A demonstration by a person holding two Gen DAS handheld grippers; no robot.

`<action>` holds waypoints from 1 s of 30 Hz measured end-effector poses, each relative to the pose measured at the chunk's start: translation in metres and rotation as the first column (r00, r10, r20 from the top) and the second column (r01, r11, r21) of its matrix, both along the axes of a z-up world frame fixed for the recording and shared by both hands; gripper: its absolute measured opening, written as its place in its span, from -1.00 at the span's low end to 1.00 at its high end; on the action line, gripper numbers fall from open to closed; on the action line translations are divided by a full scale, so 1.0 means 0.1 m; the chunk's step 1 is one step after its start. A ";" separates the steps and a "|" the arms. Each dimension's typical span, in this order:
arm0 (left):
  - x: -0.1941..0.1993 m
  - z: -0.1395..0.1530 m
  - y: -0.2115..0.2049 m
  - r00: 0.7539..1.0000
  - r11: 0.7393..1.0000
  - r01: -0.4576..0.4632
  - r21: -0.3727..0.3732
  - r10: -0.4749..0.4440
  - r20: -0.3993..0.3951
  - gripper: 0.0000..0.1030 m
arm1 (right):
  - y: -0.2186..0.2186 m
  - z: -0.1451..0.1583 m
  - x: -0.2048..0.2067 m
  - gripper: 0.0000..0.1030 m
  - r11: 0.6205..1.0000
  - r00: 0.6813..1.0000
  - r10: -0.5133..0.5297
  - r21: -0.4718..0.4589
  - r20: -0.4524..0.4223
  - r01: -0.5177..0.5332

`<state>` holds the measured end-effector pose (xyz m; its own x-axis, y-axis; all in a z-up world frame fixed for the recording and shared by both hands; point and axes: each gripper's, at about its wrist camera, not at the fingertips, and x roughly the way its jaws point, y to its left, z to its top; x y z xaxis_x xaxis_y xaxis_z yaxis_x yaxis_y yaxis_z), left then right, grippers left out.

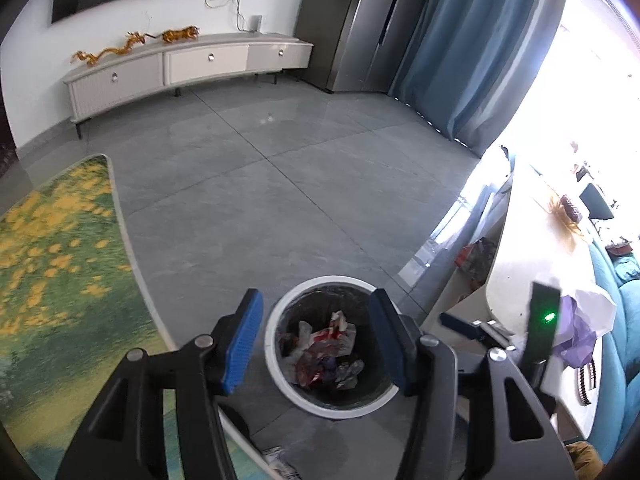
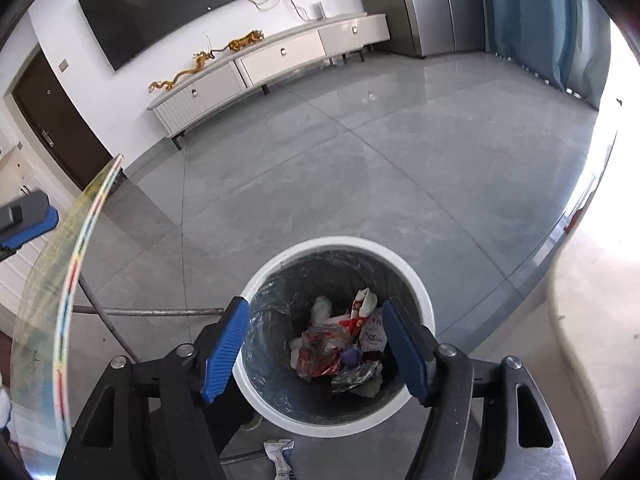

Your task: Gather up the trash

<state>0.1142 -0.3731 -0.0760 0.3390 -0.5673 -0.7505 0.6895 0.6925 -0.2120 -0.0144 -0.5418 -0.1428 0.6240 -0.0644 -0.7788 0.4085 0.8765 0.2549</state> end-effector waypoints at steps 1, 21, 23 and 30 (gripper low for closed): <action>-0.03 0.03 0.05 1.000 1.000 -0.005 0.000 0.005 0.012 0.04 | 0.03 0.07 -0.01 0.34 1.000 1.000 -0.001 -0.013 0.007 0.001; -0.19 0.93 2.28 0.866 0.922 -0.382 -0.067 0.382 0.322 0.23 | 1.76 1.70 0.27 0.76 0.950 0.935 0.275 -0.213 0.226 -0.228; -0.22 0.96 2.54 0.842 0.905 -0.420 -0.071 0.418 0.342 0.24 | 2.00 1.76 0.34 0.81 0.939 0.924 0.302 -0.238 0.236 -0.246; -0.29 0.98 3.29 0.754 0.833 -0.548 -0.070 0.529 0.390 0.30 | 2.80 1.81 0.61 0.98 0.902 0.893 0.371 -0.327 0.256 -0.281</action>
<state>0.0855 -0.0439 0.0223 0.8382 -0.1727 -0.5174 0.2169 0.9759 0.0256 0.0466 -0.2623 0.0378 0.8493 0.0021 -0.5278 0.0284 0.9984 0.0497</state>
